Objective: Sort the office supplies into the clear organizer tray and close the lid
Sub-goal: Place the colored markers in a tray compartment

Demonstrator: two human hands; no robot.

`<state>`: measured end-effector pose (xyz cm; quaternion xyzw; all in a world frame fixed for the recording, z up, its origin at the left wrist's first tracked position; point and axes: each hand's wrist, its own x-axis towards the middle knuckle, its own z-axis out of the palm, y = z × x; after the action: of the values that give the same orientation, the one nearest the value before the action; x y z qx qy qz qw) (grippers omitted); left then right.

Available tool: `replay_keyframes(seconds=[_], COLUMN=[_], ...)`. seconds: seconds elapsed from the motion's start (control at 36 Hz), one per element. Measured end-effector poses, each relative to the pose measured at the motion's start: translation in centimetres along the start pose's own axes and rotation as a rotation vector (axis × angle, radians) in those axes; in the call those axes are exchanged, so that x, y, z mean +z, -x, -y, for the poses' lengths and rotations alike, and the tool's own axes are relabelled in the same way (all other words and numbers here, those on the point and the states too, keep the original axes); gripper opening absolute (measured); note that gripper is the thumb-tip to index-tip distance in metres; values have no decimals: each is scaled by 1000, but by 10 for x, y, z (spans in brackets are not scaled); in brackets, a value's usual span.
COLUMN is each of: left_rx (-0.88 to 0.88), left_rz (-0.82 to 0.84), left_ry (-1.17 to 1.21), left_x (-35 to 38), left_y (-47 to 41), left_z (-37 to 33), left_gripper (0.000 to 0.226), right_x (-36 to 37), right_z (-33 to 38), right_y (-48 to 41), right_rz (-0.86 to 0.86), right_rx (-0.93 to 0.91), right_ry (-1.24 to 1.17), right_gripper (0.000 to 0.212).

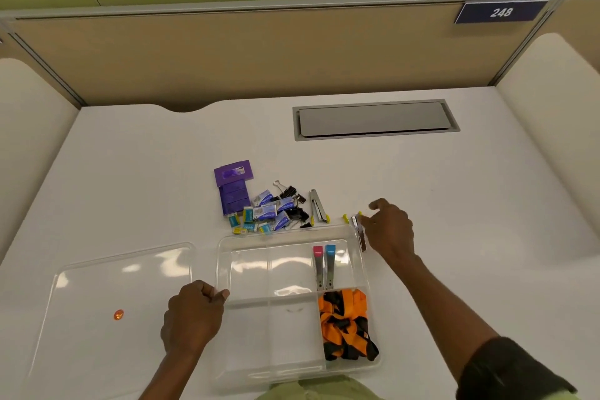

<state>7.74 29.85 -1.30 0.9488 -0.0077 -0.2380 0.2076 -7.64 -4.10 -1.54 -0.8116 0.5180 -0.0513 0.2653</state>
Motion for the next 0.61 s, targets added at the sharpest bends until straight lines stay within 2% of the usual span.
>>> replay_keyframes(seconds=[0.06,0.08,0.19,0.25,0.44,0.56,0.61], left_rx=[-2,0,-3,-6,-10,-9,-5], left_rz=[3,4,7,4,-4,2,-6], left_ry=[2,4,6,14,33,42,41], left_x=[0,0,0,0,2,1,1], left_y=[0,-1,0,1,0,1,2], left_z=[0,0,0,-1,2,3,2], left_gripper=[24,24,24,23,23,23,23], right_x=[10,14,23,26,16,-13,-28], right_z=[-9,-10,-10,-9,-6,10,21], right_y=[-9,-11,-14,-16,-7,13,28], right_rz=[92,120,134,120,-27,-237,-280], right_rx=[11,4,-45,-25,78,-13,-80], right_ry=[49,61,25,-6,-94,-80,-138], right_gripper=[58,59,35,30,39,34,27])
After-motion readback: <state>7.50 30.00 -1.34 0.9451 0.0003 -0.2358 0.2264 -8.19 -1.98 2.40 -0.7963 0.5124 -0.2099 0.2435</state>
